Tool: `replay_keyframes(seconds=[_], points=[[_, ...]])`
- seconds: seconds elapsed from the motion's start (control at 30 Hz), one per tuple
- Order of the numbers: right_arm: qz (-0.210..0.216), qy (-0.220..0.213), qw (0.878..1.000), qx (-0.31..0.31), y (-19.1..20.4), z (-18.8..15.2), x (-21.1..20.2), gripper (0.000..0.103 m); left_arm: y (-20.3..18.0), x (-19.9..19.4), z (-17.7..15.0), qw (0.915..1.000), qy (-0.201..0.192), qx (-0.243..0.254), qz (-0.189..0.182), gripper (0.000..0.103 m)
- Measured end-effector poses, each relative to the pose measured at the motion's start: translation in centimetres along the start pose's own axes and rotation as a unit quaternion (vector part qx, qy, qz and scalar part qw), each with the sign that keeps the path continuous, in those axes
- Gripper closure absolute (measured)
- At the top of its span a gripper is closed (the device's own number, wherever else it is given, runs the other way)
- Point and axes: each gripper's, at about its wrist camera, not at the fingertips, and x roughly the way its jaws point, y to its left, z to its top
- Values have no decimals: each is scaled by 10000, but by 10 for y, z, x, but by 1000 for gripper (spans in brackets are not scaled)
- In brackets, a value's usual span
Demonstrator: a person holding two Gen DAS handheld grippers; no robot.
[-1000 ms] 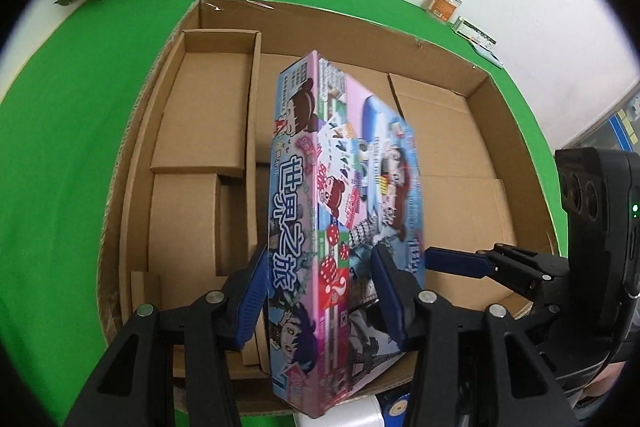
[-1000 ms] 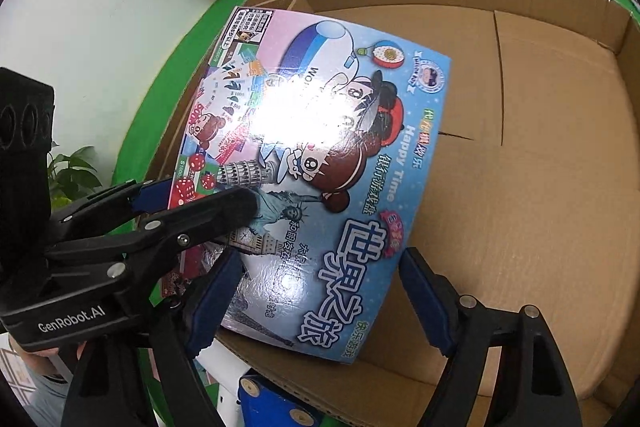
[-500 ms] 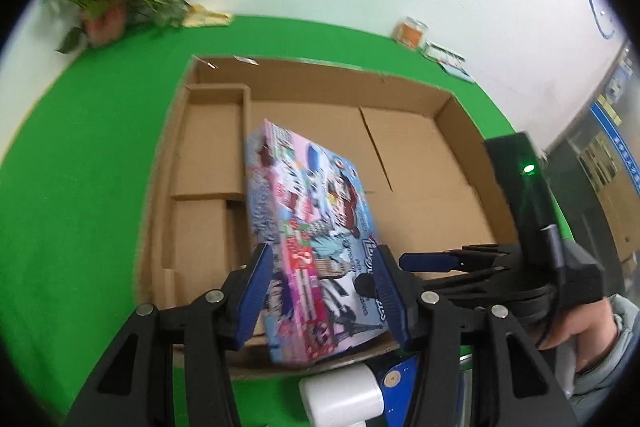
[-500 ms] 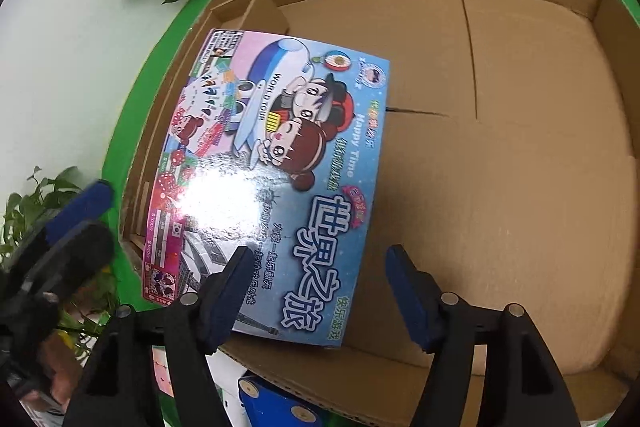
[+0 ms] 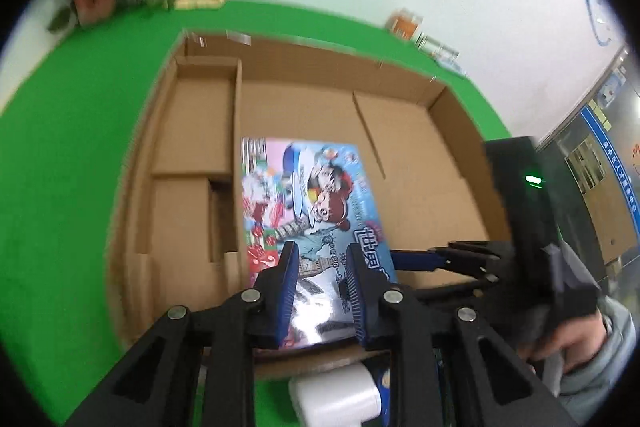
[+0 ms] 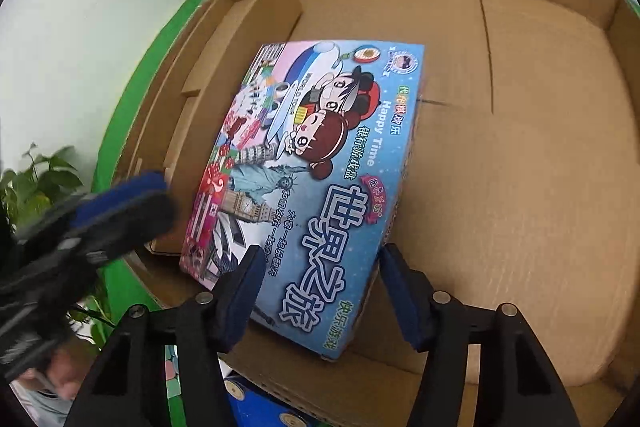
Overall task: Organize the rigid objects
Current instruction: 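Open the right tool and withdraw from the box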
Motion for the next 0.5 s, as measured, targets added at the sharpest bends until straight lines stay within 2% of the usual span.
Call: replay_keyframes(seconds=[0.07, 0.1, 0.13, 0.17, 0.2, 0.23, 0.27, 0.3, 0.33, 0.4, 0.5], points=[[-145, -158, 9998, 8, 6, -3, -17, 41, -11, -29, -9, 9990, -362, 249, 103, 77], [-315, -283, 9991, -9, 10, -3, -25, 31, -16, -44, -14, 9973, -588, 395, 176, 70], [-628, -581, 9963, -76, 14, -10, -44, 25, -23, -60, -19, 9944, -864, 547, 271, 53], [-1114, -1153, 9870, -114, 22, -21, -75, 13, -30, -80, -27, 9887, -1254, 698, 438, 38], [-1349, -1572, 9782, -111, 26, -32, -98, 4, -34, -96, -33, 9823, -1575, 779, 644, 10], [-1435, -1896, 9712, -113, 31, -44, -119, 0, -40, -113, -39, 9718, -2001, 858, 904, 1], [-1411, -2220, 9648, -84, 36, -63, -146, 1, -47, -130, -48, 9593, -2423, 944, 1097, 1], [-1390, -2324, 9626, -52, 38, -74, -158, 1, -53, -143, -55, 9508, -2670, 1022, 1192, 1], [-1386, -2439, 9598, -31, 41, -89, -173, 1, -57, -151, -61, 9485, -2736, 1035, 1217, 1], [-1414, -2623, 9546, -20, 46, -122, -195, 1, -63, -159, -71, 9522, -2694, 887, 1132, 1], [-1412, -2635, 9543, -3, 53, -164, -205, 1, -67, -159, -84, 9634, -2502, 690, 665, 1]])
